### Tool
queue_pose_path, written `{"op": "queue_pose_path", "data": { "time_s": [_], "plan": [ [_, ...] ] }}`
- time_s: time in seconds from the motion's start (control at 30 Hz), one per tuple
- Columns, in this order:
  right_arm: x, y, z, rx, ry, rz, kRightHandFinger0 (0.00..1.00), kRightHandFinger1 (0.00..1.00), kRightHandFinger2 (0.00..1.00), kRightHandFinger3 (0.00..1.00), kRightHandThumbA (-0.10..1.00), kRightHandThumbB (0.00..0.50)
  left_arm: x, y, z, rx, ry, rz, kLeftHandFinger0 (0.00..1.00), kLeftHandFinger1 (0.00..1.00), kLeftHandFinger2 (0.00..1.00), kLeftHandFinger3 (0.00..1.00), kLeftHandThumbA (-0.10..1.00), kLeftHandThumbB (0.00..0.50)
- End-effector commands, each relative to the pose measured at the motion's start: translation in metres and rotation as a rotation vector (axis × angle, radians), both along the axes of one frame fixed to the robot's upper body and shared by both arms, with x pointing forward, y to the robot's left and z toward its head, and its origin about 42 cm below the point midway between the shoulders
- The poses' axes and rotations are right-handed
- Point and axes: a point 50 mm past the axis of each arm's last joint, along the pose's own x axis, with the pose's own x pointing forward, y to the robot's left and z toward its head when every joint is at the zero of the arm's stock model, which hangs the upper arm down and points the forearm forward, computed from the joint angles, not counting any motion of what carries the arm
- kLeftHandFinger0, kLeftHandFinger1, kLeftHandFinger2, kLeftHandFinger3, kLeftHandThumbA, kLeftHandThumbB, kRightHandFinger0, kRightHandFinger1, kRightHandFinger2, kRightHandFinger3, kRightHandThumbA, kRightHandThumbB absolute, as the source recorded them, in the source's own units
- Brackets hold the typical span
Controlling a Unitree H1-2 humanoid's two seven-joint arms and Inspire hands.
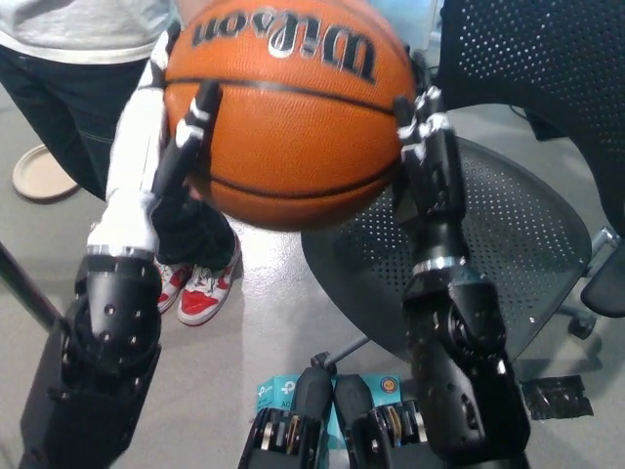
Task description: The robot grabs the basketball from a person using both hands and then drops it on the black chair in the front
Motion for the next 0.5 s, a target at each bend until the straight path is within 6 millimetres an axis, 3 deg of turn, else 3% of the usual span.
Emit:
{"op": "queue_pose_path", "data": {
  "time_s": [0.0, 0.07, 0.1, 0.2, 0.27, 0.47],
  "plan": [
    [-0.014, 0.065, 0.090, -0.055, -0.252, 0.211, 1.00, 1.00, 1.00, 1.00, 1.00, 0.236, -0.009, -0.065, 0.045, 0.088, -0.100, -0.265, 1.00, 1.00, 1.00, 1.00, 1.00, 0.184],
    [-0.014, 0.065, 0.091, -0.055, -0.251, 0.211, 1.00, 1.00, 1.00, 1.00, 1.00, 0.234, -0.009, -0.065, 0.045, 0.088, -0.099, -0.264, 1.00, 1.00, 1.00, 1.00, 1.00, 0.184],
    [-0.004, 0.046, 0.123, -0.081, -0.311, 0.165, 1.00, 1.00, 1.00, 1.00, 1.00, 0.251, 0.001, -0.085, 0.076, 0.111, -0.157, -0.271, 1.00, 1.00, 1.00, 1.00, 1.00, 0.181],
    [-0.004, 0.046, 0.124, -0.080, -0.311, 0.167, 1.00, 1.00, 1.00, 1.00, 1.00, 0.250, 0.002, -0.086, 0.077, 0.112, -0.158, -0.271, 1.00, 1.00, 1.00, 1.00, 1.00, 0.180],
    [0.002, 0.025, 0.141, -0.088, -0.319, 0.086, 1.00, 1.00, 1.00, 1.00, 1.00, 0.245, 0.015, -0.108, 0.093, 0.092, -0.143, -0.321, 1.00, 1.00, 1.00, 1.00, 1.00, 0.209],
    [0.012, 0.011, 0.147, -0.113, -0.322, 0.081, 1.00, 1.00, 1.00, 1.00, 1.00, 0.221, 0.028, -0.121, 0.099, 0.103, -0.088, -0.330, 1.00, 1.00, 1.00, 1.00, 1.00, 0.247]
  ]
}}
